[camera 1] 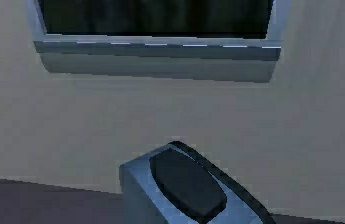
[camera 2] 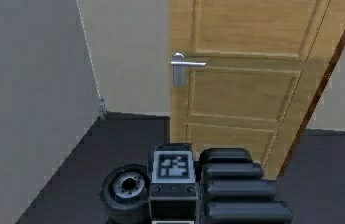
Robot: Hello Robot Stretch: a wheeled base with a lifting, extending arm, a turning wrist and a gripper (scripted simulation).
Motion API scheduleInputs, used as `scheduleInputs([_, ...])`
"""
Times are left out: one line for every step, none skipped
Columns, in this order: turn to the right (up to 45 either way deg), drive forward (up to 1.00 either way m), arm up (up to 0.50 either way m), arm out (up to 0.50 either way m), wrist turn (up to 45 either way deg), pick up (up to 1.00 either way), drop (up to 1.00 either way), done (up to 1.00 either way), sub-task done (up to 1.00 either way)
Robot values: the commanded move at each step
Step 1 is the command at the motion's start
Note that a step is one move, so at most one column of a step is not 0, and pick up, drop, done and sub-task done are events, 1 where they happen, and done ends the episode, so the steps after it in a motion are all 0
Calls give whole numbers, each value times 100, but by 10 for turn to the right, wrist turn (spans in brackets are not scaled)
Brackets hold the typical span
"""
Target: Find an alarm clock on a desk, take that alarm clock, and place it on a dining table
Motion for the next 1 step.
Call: scheduleInputs([60,0,0,0,0,0,0,0,0])
